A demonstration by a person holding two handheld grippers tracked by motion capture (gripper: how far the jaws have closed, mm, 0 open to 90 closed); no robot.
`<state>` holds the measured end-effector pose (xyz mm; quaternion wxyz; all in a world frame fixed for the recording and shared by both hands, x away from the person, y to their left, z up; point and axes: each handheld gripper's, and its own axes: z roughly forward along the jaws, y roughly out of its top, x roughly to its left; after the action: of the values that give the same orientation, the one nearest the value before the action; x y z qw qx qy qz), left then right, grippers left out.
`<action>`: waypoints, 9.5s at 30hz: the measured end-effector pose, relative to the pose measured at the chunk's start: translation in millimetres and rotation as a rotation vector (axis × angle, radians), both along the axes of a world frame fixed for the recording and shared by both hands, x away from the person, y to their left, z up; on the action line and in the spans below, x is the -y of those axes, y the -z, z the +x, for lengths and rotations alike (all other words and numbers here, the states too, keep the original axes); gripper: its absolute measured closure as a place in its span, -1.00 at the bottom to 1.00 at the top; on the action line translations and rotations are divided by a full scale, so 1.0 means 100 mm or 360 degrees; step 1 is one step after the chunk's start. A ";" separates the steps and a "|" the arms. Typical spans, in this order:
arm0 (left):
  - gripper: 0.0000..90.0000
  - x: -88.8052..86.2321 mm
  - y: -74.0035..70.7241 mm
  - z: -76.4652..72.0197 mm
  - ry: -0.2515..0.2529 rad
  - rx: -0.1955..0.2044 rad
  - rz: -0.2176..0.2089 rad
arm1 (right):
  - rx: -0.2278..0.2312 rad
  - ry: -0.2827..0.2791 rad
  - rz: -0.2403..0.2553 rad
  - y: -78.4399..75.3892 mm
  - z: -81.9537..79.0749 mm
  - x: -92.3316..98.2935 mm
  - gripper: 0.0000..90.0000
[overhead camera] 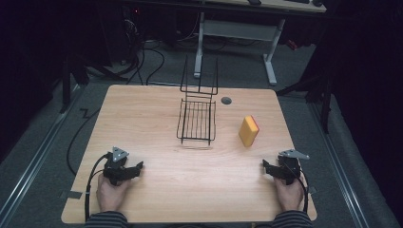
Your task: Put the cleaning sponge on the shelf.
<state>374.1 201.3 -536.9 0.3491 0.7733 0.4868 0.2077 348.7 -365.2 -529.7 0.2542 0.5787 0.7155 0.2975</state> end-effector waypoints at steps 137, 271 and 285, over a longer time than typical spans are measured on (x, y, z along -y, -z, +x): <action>-0.42 0.00 0.00 0.00 0.0001 0.0000 -0.0005 | 0.0261 -0.0209 0.0153 -0.58 0.69 -0.68 0.35; -0.43 -0.01 0.00 0.00 0.0013 -0.0006 -0.0014 | 0.0216 -0.0712 0.0147 -0.71 1.29 -1.98 -0.19; -0.43 -0.01 0.00 0.00 0.0013 -0.0006 -0.0013 | 0.0215 -0.0728 0.0216 -0.79 1.20 -1.82 -0.33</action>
<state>374.4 202.2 -536.8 0.3523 0.7741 0.4852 0.2029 468.5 -183.1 -450.4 0.1883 0.3961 0.7877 0.4327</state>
